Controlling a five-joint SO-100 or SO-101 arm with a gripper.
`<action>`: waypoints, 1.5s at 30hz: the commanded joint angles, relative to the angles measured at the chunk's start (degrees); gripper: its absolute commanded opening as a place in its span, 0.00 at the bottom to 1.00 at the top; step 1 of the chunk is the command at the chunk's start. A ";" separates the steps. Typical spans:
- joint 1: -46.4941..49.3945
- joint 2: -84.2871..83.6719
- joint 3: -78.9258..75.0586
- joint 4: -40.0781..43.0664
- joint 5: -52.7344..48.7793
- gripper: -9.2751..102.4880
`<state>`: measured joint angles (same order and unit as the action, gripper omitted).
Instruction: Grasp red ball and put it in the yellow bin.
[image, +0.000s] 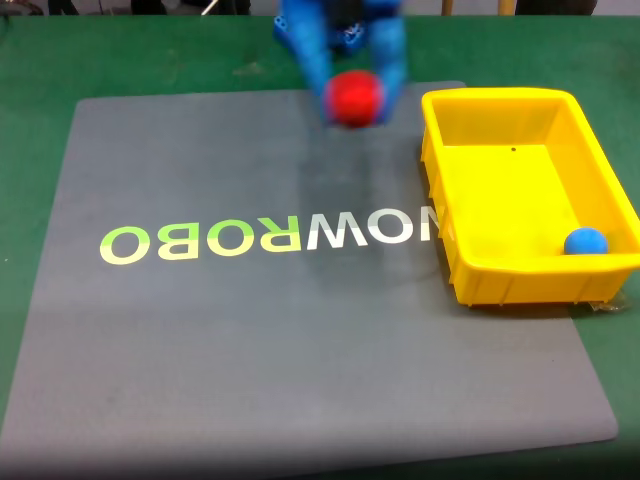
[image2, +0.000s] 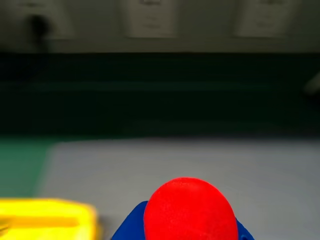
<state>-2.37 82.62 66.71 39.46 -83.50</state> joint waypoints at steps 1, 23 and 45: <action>-7.21 8.00 2.20 0.09 0.53 0.08; -22.24 12.74 13.97 2.02 1.32 0.08; -19.42 13.62 13.97 0.09 1.14 0.42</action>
<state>-22.76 92.99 81.39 41.04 -81.83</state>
